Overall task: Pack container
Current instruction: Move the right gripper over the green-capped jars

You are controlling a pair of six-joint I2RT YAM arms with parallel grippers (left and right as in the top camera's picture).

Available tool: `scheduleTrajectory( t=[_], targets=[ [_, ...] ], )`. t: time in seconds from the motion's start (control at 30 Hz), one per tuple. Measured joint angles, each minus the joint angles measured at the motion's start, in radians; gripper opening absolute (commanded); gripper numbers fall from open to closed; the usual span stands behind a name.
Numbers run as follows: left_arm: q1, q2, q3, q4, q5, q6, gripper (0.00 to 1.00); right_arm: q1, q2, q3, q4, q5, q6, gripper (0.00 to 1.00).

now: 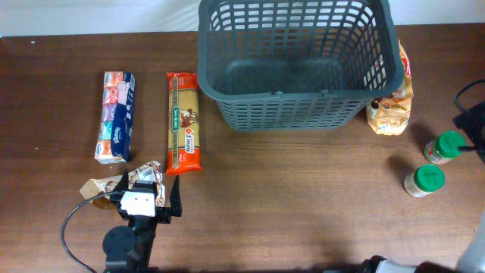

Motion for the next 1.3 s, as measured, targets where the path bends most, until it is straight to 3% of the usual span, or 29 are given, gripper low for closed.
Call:
scheduleTrajectory(
  t=[0.6,1.3],
  targets=[
    [0.0,0.0,0.0,0.0,0.0,0.0,0.99,-0.019,0.301,0.0,0.034,-0.029,0.003,0.99],
    [0.0,0.0,0.0,0.0,0.0,0.0,0.99,-0.184,0.311,0.0,0.064,-0.146,-0.012,0.99]
  ],
)
